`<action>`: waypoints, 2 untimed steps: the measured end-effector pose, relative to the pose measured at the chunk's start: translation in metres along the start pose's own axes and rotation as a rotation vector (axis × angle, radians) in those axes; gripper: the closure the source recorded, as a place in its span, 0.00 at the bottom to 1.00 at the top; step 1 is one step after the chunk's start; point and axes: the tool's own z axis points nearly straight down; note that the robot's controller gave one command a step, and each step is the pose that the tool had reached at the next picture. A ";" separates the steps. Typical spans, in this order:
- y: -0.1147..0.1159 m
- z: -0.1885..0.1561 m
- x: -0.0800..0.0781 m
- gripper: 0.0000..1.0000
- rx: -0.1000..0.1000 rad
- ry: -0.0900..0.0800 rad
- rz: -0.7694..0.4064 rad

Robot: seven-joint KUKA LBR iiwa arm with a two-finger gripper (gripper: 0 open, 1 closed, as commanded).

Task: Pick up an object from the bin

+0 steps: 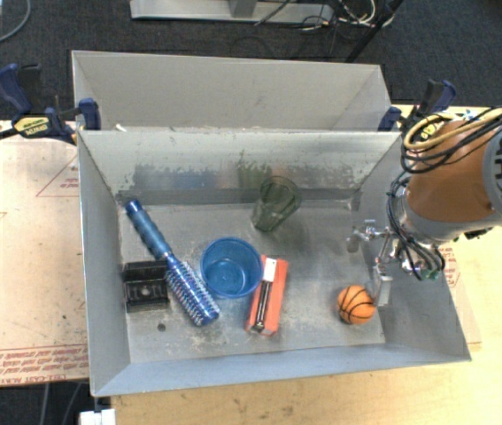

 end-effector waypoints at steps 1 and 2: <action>-0.002 0.013 0.020 0.00 0.007 -0.009 -0.087; -0.004 0.015 0.033 0.00 0.007 -0.007 -0.280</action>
Offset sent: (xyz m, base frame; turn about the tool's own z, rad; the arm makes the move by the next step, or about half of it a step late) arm -0.0335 -0.0012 -0.0216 -0.1905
